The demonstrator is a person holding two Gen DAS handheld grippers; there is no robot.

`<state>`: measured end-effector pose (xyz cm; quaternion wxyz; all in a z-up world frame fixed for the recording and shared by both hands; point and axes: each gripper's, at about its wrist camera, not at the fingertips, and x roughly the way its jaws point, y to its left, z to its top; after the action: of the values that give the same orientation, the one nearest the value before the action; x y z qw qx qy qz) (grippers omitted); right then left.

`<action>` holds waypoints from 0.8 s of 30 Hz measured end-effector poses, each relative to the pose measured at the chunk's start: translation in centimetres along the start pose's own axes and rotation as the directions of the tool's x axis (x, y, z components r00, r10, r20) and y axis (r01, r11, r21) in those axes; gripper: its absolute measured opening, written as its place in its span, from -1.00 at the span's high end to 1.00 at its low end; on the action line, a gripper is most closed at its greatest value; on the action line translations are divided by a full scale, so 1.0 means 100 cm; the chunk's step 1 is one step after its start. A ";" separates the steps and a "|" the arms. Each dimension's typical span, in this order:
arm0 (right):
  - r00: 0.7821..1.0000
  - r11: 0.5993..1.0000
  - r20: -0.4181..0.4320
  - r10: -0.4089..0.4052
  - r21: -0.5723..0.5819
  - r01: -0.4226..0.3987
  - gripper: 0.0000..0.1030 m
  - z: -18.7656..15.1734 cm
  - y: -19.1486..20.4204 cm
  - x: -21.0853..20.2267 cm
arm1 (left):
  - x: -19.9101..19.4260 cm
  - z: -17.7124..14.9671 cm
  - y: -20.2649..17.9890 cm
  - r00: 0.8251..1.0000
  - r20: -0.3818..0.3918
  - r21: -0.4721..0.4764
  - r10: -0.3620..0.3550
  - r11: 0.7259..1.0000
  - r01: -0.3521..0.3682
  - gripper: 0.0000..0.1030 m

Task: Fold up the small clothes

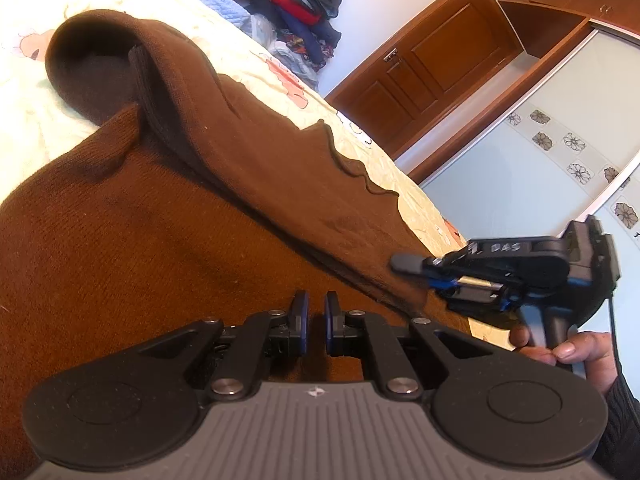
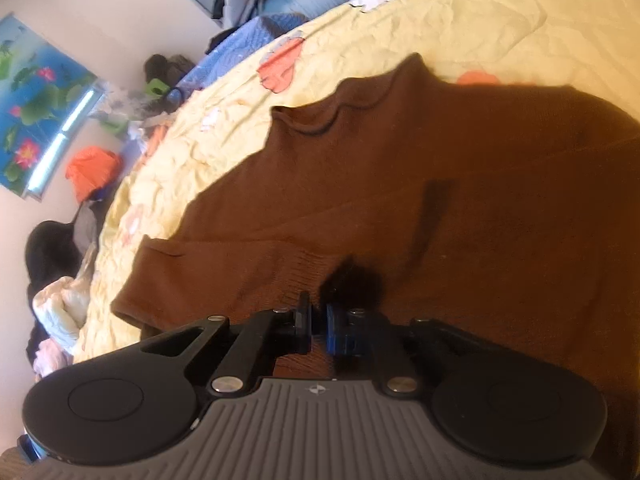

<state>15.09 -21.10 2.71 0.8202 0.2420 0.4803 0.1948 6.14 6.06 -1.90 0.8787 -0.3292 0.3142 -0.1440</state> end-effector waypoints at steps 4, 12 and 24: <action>0.993 0.997 0.084 0.082 -0.016 -0.081 0.71 0.011 0.003 -0.033 | -0.003 0.006 -0.006 0.999 -0.024 0.020 0.024 1.000 -0.023 0.84; 0.981 0.997 0.192 -0.043 0.078 0.028 0.71 0.035 -0.080 -0.103 | -0.063 0.057 -0.003 0.967 0.221 0.023 0.124 0.991 -0.133 -1.00; 0.978 0.985 0.173 -0.114 0.148 0.089 0.71 0.024 -0.126 -0.097 | -0.005 0.124 0.035 0.943 0.127 -0.062 0.307 0.952 -0.301 -1.00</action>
<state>13.86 -37.14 3.10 0.8503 0.2906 0.4282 0.0957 13.92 14.93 3.30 0.9026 -0.3042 0.3038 0.0225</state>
